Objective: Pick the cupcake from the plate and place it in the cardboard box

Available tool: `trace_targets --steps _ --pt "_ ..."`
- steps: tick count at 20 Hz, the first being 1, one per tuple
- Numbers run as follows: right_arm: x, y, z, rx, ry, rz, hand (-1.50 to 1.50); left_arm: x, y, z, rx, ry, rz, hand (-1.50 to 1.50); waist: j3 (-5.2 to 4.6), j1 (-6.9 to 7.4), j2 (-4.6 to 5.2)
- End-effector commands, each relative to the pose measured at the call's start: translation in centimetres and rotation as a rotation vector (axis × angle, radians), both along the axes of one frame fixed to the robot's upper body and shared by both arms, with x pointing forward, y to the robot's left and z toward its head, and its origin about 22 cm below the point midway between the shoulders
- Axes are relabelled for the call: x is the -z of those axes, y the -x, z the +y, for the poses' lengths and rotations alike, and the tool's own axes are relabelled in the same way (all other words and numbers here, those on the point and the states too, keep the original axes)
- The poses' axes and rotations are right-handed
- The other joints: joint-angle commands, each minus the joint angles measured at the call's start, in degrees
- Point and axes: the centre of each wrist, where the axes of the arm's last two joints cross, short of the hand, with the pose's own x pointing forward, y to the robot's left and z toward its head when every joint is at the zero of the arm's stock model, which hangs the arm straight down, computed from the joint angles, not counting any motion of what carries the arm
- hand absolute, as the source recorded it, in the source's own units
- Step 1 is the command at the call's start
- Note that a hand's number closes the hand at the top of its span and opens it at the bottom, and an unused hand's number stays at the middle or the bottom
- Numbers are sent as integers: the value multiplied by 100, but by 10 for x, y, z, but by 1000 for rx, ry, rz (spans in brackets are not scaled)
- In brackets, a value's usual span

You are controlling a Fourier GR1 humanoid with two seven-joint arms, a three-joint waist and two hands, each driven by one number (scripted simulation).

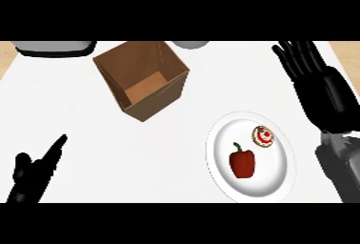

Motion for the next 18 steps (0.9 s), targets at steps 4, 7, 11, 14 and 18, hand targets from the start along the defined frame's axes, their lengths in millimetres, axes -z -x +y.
trace_targets --steps 4,7,11,14,18 --pt "57 14 -28 256 -49 155 -150 -51 10 44 -137 -240 -151 0 24 -376 -119" --pt "46 18 -70 250 526 110 -150 -42 52 80 -146 -384 23 0 -230 -359 -272" --pt "115 48 -76 403 483 257 -150 -52 31 63 -192 -353 -163 0 0 -607 -161" --pt "126 53 -51 391 260 167 -150 -50 31 57 -203 -355 -189 0 40 -691 -180" --pt "133 64 -64 364 324 67 -150 -48 30 56 -212 -380 -205 0 22 -675 -170"
